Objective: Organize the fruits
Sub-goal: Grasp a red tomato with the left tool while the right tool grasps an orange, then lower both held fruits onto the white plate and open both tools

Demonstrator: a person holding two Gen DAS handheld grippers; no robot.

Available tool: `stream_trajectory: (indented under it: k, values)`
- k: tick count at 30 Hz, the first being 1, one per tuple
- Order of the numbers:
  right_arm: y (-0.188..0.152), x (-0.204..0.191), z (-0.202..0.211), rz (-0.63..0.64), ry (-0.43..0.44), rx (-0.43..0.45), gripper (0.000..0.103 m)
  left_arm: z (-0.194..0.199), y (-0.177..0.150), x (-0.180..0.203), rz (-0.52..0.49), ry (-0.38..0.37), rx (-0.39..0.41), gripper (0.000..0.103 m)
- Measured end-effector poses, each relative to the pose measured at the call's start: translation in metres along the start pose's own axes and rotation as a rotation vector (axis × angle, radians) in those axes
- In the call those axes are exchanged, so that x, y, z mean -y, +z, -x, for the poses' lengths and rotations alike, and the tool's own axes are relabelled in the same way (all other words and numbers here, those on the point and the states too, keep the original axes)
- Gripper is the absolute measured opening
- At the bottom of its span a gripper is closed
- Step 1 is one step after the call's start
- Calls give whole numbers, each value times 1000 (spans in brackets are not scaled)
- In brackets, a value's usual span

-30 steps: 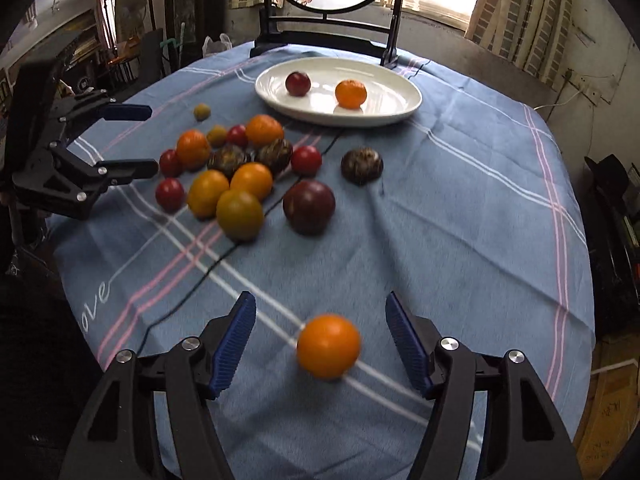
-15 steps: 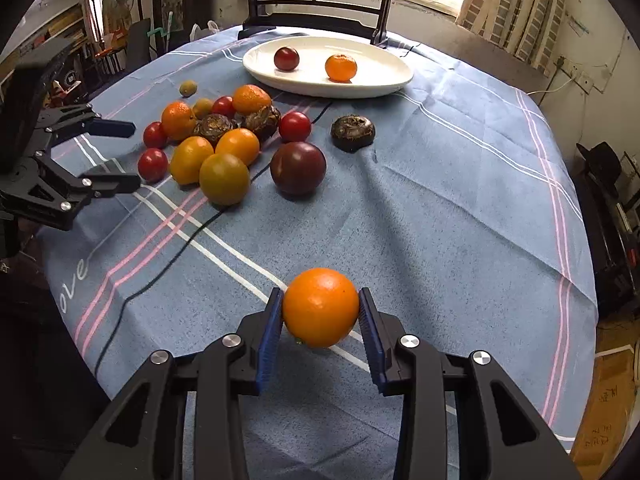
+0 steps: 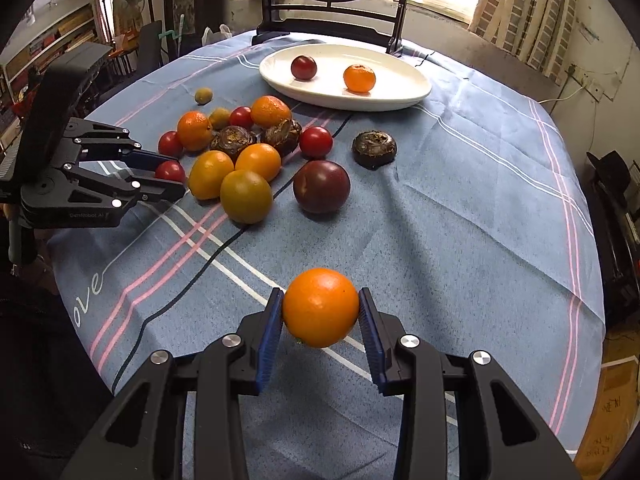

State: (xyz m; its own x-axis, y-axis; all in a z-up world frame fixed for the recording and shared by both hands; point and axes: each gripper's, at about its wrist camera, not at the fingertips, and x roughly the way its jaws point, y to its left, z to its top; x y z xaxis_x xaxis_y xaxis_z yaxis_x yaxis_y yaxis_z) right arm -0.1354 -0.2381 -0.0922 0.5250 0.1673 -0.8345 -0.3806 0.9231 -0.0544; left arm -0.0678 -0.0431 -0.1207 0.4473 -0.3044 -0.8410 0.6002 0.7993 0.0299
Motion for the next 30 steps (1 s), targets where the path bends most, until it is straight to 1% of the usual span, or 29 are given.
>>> stream_trajectory:
  k: [3, 5, 7, 12, 15, 17, 18, 20, 23, 30]
  values:
    - [8, 1, 4, 3, -2, 20, 37, 8, 1, -3, -4, -4, 13, 32]
    - [20, 2, 9, 13, -8, 44, 37, 19, 7, -8, 1, 9, 46, 32]
    - [35, 1, 14, 30, -14, 79, 38, 32, 20, -14, 8, 37, 95, 32]
    - [91, -2, 25, 53, -11, 202, 38, 61, 71, -34, 38, 143, 242, 32]
    - [129, 4, 25, 33, -2, 276, 38, 64, 105, -45, 81, 211, 300, 32]
    - [153, 10, 19, 11, 2, 302, 38, 60, 123, -52, 108, 246, 323, 32]
    - [165, 14, 14, -1, 6, 305, 38, 56, 133, -56, 119, 263, 327, 32]
    - [188, 20, 0, -20, -2, 302, 38, 46, 147, -63, 134, 266, 319, 32]
    - [214, 32, -27, -49, -5, 273, 38, 26, 163, -72, 148, 269, 288, 32]
    - [253, 54, -91, -111, -17, 195, 38, -26, 178, -91, 170, 257, 203, 32]
